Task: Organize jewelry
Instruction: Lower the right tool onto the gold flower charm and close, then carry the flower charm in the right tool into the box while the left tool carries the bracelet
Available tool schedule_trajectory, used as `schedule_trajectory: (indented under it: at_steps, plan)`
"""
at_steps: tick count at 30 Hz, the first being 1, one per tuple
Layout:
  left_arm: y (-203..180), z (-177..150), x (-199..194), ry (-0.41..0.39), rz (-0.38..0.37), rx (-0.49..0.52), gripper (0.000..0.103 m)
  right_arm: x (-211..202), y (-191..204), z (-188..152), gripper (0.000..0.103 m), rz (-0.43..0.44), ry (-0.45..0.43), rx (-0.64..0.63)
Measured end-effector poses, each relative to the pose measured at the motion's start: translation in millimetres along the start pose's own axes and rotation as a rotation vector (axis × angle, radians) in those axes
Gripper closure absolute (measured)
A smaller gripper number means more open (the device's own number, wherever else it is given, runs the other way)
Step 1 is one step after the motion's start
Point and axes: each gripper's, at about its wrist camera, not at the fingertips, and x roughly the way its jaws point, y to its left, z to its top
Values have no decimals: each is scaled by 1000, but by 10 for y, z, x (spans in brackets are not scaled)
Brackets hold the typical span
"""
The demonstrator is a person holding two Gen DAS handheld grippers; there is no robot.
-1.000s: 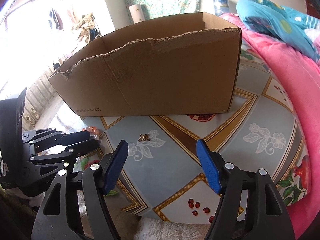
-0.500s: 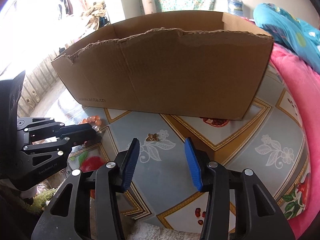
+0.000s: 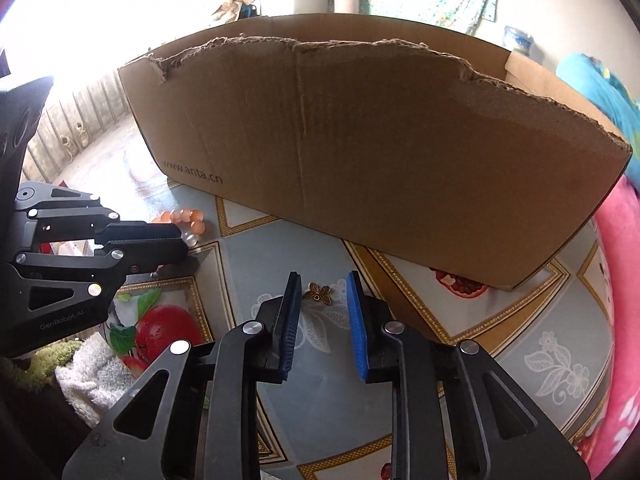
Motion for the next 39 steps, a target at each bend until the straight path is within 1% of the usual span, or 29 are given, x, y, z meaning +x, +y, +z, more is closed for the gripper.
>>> schedule_trajectory:
  at_steps: [1,4,10,11,17,22,24,26,28,31,39]
  plan:
    - [-1,1,1,0,1,1,93,5,19,12,93,6,5,-10]
    - [-12,10,3,2,3,2,93,15,56,38,93,-5,13,-31]
    - [-37,42,1,18,11,7,93,33,-63,82,93,50,21,62]
    - [-39,55,6,23,13,8,93,12,-148,60,93,56,20,75]
    - [-80,132,34,63,30,17,93,-4,-274,79,93,72,13,135]
    - [-134,219,83,106,54,26,93,-97,-263,46,93,53,1,142]
    - [-153,252,99,117,59,25,93,-181,-280,-23,93,46,-2,144]
    - [-169,278,111,125,62,22,93,-240,-225,-43,93,39,-6,146]
    - [-194,307,126,131,66,20,93,-277,-216,-36,93,34,-11,150]
    - [-205,346,128,136,70,16,93,-212,-143,-85,93,29,-19,152]
    - [-235,380,143,142,77,8,93,-272,-146,-123,93,29,-25,164]
